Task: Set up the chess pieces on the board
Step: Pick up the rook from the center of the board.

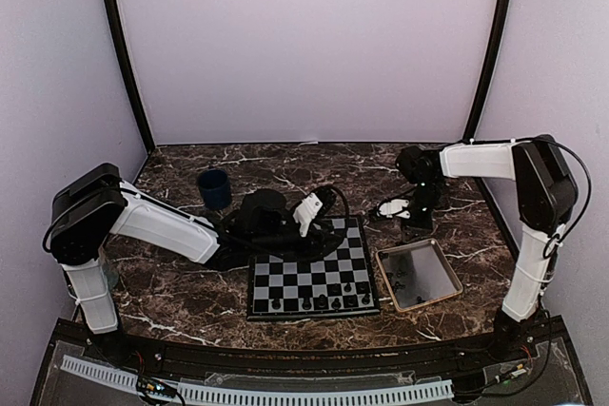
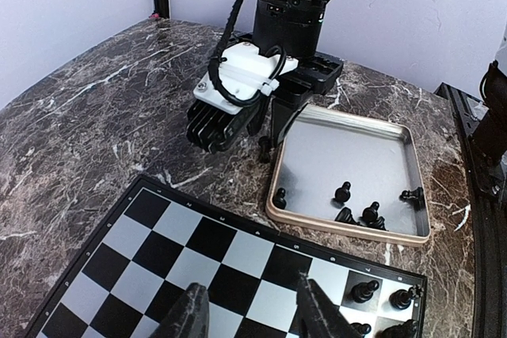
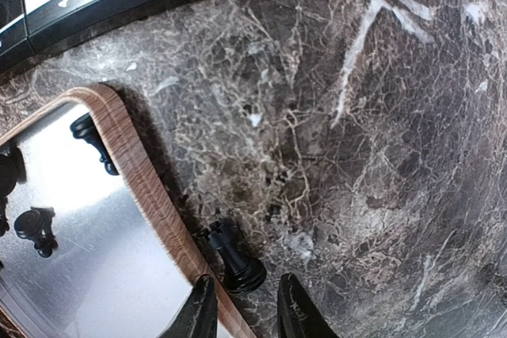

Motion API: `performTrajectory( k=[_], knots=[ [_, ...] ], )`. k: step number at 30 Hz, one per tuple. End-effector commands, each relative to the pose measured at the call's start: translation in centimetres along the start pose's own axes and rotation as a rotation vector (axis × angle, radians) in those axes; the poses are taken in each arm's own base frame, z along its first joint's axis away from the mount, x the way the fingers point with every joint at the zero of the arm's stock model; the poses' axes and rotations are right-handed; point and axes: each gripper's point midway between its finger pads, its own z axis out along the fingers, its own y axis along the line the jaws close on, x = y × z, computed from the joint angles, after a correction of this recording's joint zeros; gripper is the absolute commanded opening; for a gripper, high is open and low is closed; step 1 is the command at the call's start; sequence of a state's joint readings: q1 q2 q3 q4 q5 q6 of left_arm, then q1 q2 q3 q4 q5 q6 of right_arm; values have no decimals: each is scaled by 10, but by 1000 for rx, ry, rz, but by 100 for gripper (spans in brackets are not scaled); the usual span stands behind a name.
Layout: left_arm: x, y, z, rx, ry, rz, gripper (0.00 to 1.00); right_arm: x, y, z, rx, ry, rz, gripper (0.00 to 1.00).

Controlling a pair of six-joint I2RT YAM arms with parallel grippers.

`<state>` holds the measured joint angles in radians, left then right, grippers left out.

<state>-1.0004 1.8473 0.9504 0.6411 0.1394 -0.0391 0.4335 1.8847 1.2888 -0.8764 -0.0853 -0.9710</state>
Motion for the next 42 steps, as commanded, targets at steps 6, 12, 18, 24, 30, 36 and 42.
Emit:
performTrajectory(
  k=[6, 12, 18, 24, 30, 36, 42],
  knots=[
    [-10, -3, -6, 14, -34, -5, 40, -4, 0, 7, -17, 23, -24, 29],
    [-9, -3, -6, 14, -31, -5, 40, 0, 2, 14, -27, 44, -28, 29],
    [-9, -3, -7, 12, -33, -3, 40, 6, 2, 19, -18, 66, -27, 25],
    [-15, -1, -9, 4, -45, -4, 40, -3, -1, 10, -16, 20, 3, 19],
    [-26, 6, -16, -5, -77, -40, 40, -32, -9, -19, -35, -134, 69, 18],
    [-32, 12, -21, -2, -99, -86, 40, -52, -12, -33, -74, -244, 142, 18],
    [-33, 24, -25, -1, -135, -198, 41, -102, -12, -70, -189, -466, 246, 18]
  ],
)
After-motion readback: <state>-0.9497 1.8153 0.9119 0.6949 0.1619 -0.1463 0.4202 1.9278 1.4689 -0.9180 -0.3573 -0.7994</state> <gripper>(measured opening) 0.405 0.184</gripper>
